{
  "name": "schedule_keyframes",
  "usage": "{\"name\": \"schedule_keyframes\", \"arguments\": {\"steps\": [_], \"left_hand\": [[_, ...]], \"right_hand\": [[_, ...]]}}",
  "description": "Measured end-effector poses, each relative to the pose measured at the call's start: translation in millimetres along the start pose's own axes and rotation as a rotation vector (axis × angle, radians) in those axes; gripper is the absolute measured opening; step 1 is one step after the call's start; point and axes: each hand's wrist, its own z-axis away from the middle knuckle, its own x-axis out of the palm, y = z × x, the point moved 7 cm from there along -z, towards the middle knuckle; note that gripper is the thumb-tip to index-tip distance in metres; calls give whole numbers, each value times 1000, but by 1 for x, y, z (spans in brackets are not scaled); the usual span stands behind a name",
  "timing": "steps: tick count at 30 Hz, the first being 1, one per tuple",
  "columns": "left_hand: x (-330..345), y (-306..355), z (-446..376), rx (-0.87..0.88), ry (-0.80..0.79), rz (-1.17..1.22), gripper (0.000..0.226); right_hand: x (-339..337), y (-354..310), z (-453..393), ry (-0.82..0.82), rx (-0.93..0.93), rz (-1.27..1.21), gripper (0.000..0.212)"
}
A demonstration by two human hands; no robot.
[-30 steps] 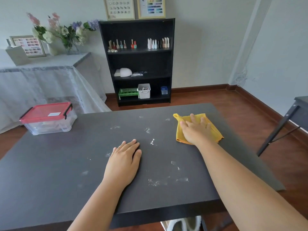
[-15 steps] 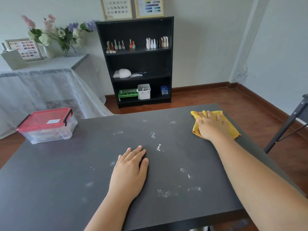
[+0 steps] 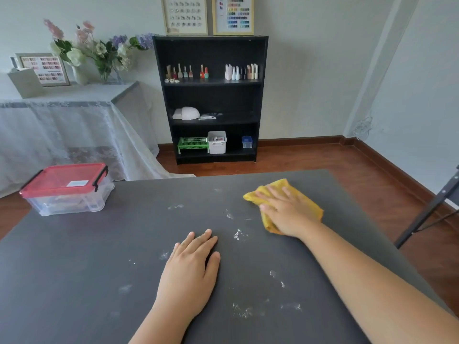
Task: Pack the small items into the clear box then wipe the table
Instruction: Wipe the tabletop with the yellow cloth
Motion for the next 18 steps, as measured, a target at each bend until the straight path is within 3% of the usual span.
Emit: {"name": "schedule_keyframes", "arguments": {"steps": [5,10,14,18], "left_hand": [[0,0,0,-2,0,11,44],[0,2,0,2,-2,5,44],[0,0,0,0,0,-4,43],[0,1,-1,4,4,-11,43]], "right_hand": [[-25,100,-9,72,296,-5,52],[-37,107,-43,127,485,-21,52],[-28,55,-66,63,333,25,53],[-17,-15,-78,41,166,-94,55]]}}
